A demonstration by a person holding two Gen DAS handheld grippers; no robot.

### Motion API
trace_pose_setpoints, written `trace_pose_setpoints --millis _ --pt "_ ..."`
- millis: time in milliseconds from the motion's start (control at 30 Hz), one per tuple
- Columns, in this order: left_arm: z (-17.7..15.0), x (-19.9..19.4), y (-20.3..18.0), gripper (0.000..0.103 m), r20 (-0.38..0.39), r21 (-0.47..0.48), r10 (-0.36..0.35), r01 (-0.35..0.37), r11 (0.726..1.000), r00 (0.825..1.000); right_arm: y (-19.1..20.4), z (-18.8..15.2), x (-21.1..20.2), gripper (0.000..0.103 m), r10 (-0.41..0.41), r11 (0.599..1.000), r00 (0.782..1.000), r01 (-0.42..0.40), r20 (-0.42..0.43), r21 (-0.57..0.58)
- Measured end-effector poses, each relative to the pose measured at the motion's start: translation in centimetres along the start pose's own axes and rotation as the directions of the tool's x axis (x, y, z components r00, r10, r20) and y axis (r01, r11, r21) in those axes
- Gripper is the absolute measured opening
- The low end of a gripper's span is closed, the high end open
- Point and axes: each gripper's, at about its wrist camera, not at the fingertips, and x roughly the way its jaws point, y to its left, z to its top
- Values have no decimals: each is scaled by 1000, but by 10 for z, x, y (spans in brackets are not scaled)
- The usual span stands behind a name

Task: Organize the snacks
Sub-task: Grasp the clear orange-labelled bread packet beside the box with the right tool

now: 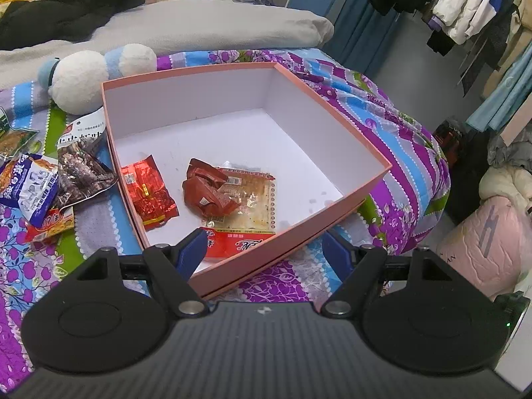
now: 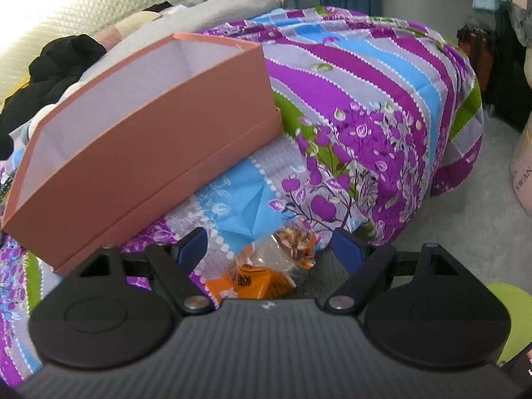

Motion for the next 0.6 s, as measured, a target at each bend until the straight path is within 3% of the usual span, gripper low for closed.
trace_pose_setpoints --millis 367,467,600 --pt "2 9 -1 80 -14 3 -4 4 1000 1000 -4 -8 24 81 19 1000 998 -19 -66 4" --pt "2 9 -1 80 -13 4 -3 3 1000 1000 -4 -10 32 71 25 1000 994 -24 -105 6" --pt "2 4 -1 80 -1 4 0 0 1000 1000 -2 -13 31 50 27 1000 992 -27 -119 -1"
